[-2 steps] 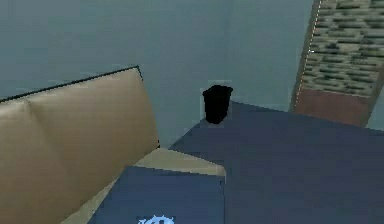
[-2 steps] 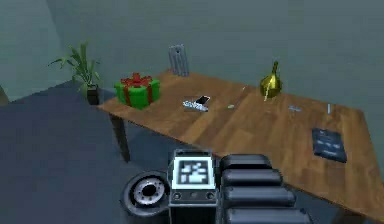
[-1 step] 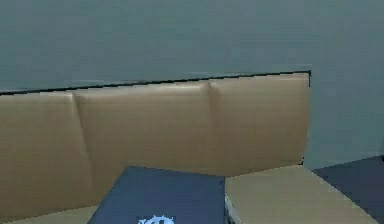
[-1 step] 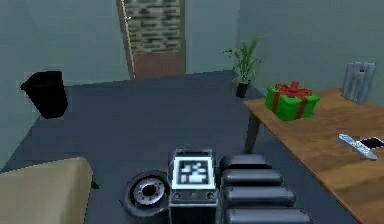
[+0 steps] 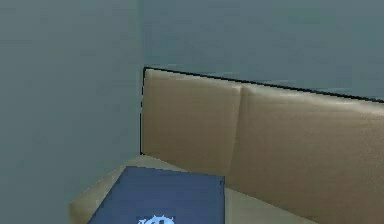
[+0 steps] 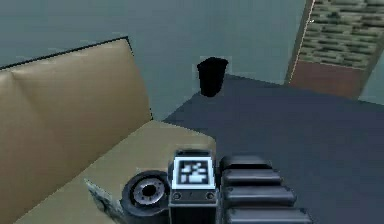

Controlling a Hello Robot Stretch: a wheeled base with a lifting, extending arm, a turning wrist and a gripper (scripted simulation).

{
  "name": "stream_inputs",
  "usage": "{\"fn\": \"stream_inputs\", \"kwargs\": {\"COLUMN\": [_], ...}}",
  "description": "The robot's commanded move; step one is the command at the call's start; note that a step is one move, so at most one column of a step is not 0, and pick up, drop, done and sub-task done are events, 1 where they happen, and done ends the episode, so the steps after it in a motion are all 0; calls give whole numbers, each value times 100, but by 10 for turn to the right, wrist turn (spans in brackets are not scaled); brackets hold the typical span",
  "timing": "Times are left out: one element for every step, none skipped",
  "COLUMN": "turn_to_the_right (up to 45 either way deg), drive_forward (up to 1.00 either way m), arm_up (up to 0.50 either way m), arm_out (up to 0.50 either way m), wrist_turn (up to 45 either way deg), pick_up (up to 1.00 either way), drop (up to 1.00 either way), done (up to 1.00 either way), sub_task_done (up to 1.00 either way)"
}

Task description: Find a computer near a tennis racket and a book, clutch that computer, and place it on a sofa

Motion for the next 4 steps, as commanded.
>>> {"fn": "stream_inputs", "kwargs": {"turn_to_the_right": [-150, 0, 0, 0], "drive_forward": [0, 0, 0, 0], "arm_up": [0, 0, 0, -40], "arm_out": [0, 32, 0, 0], "wrist_turn": [0, 0, 390, 0], "pick_up": [0, 0, 0, 0], "drop": [0, 0, 0, 0], "done": [0, 0, 0, 0], "sub_task_done": [0, 0, 0, 0]}}
